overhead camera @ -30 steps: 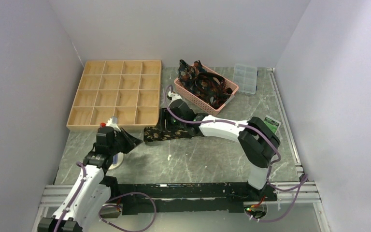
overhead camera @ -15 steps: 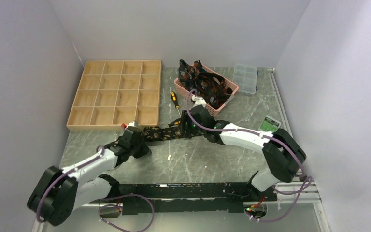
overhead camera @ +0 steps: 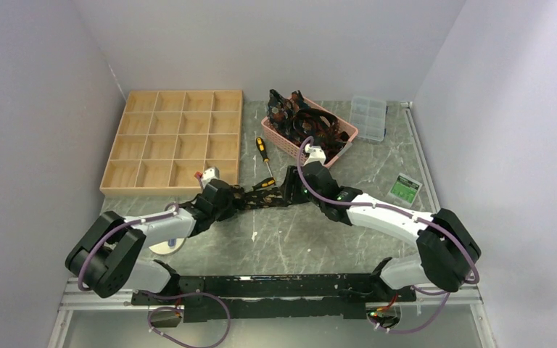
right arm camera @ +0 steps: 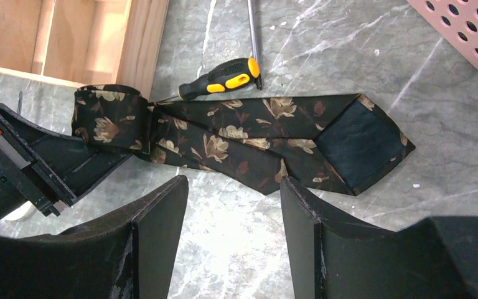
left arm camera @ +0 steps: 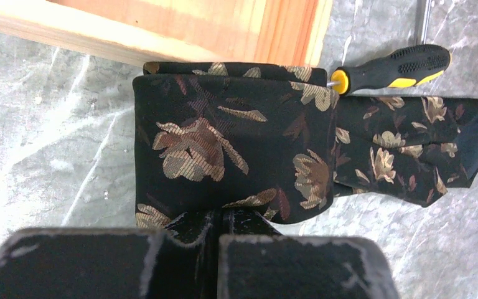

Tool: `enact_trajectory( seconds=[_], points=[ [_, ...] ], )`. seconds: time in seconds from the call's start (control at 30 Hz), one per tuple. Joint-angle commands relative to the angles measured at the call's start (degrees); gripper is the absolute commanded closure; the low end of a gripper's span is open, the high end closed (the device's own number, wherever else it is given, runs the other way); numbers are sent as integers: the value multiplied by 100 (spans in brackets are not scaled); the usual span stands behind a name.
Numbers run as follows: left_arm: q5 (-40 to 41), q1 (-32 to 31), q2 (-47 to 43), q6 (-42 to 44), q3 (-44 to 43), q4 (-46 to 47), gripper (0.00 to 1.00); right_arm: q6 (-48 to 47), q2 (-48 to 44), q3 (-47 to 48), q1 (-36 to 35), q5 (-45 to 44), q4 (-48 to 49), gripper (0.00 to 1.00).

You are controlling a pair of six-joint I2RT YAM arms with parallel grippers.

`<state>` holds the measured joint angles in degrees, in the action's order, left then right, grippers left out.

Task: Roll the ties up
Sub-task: Roll the tie at the center of the board.

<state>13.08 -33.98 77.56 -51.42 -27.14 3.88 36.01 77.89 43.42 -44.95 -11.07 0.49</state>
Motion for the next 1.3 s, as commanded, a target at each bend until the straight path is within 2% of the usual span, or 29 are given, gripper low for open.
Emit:
enact_trajectory(
  seconds=[0.0, 0.2, 0.3, 0.37, 0.47, 0.63, 0.7, 0.73, 0.83, 0.87, 0.9, 0.97, 1.1, 1.27],
  points=[
    [626, -13, 316, -199, 33, -14, 97, -76, -160, -48, 21, -104, 206, 39],
    [819, -4, 539, -211, -22, -85, 97, -37, -89, -64, 21, 15, 280, 39],
    [604, -8, 325, -151, 161, -18, 97, -45, 51, -4, 21, 261, 364, 39],
    [280, -14, -61, -8, 374, 72, 97, -60, 239, 180, 21, 496, 309, 38],
    [-116, -13, -792, 2, 605, -291, 97, 43, 506, 381, 12, 929, 413, 36],
    [-485, -25, -2458, -54, 755, -1646, 95, 107, 1019, 924, -206, 1257, 557, 33],
    [-489, -17, -3155, -37, 694, -2221, 86, 61, 1313, 1266, -359, 1305, 491, 33],
    [-426, -15, -3482, -36, 670, -2462, 78, 36, 1460, 1435, -436, 1316, 470, 33],
    [-53, 7, -4179, -56, 581, -2868, 37, 16, 1996, 1941, -593, 1398, 378, 33],
    [-13, 107, -4255, -29, 572, -2807, 29, 26, 2134, 2067, -602, 1435, 372, 33],
    [-108, 267, -4219, 7, 543, -2704, 26, 35, 2263, 2168, -611, 1438, 368, 34],
    [-791, 781, -3877, 94, 526, -2179, 23, 32, 2503, 2374, -605, 1455, 294, 34],
    [-2156, 1912, -2993, -21, 592, -1077, 23, 35, 2847, 2697, -605, 1430, 174, 35],
    [-2625, 2403, -2366, 107, 448, -590, 22, 14, 3094, 2863, -595, 1423, 106, 36]
  ],
)
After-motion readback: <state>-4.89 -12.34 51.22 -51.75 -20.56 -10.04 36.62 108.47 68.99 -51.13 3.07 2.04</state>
